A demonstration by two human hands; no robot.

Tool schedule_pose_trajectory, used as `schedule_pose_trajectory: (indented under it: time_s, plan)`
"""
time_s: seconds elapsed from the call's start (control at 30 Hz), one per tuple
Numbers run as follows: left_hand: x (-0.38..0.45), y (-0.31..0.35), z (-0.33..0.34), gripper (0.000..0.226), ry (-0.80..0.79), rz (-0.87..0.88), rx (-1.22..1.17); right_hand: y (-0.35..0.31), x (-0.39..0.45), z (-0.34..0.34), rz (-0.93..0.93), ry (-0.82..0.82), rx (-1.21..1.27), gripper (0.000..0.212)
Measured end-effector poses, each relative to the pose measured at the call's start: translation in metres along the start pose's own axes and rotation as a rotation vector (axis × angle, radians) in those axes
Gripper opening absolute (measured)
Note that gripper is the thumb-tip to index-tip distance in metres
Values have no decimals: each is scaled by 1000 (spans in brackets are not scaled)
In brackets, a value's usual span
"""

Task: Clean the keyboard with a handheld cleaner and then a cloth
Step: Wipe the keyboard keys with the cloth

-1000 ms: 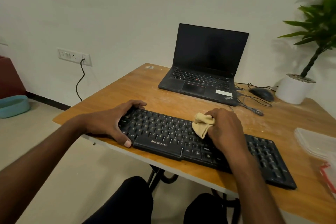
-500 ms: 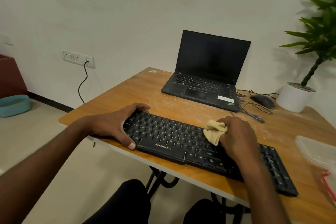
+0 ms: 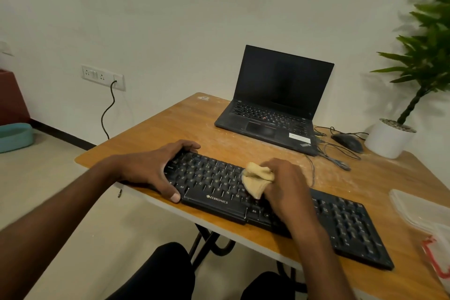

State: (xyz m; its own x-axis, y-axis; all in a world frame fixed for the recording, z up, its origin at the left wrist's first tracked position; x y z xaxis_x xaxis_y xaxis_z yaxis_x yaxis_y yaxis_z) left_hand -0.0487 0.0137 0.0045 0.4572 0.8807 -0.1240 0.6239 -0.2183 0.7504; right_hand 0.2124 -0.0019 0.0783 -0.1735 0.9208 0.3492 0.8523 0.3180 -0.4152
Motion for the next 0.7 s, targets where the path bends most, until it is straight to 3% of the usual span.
schedule_pose_trajectory:
  time_s: [0.2,0.4,0.5,0.7]
  plan:
    - [1,0,0,122,-5,3,-1,42,-17,-31,120,93,-97,36]
    - [0,-1,1,123,-8,-3,-12,-27,-2,5,-65,28,23,23]
    - [-1,1,2,122,-14,0,-3,-40,0,11,-98,-29,2,32]
    - [0,-1,0,121,-7,9,-10,38,-23,-35,153,80,-88,32]
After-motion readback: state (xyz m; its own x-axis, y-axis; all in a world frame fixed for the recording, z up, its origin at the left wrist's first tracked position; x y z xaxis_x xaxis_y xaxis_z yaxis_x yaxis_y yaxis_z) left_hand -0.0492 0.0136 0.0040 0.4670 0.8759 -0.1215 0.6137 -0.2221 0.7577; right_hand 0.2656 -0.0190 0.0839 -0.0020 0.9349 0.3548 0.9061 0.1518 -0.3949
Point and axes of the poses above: each hand's wrist, its own x-axis towards the middle knuckle, its own z-axis out of the palm, y = z × x, the point moved 10 cm from there along x, towards the middle knuckle, and after that the axes turned 4 degrees about -z, right-handed, at the moved point
